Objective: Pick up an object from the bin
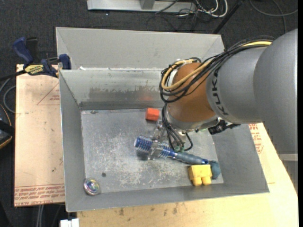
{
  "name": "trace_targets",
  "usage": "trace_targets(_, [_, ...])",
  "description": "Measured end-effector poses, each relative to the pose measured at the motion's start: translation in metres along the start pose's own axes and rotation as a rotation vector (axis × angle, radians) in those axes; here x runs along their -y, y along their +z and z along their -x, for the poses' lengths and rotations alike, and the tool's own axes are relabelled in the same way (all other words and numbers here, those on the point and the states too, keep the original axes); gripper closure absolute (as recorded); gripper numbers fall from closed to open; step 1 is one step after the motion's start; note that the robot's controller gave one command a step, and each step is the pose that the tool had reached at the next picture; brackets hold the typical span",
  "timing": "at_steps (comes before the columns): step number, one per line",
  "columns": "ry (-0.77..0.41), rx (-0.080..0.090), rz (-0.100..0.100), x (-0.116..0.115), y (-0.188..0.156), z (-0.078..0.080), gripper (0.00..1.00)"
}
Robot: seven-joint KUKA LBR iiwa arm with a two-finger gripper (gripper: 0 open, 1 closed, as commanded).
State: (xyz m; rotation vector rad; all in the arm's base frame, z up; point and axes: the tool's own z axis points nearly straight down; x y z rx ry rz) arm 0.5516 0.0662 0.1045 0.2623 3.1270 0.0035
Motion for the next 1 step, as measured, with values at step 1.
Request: trace_targets(1, [-0.002, 0.005, 0.001, -0.0011, -0.0917, 0.0019, 1.00])
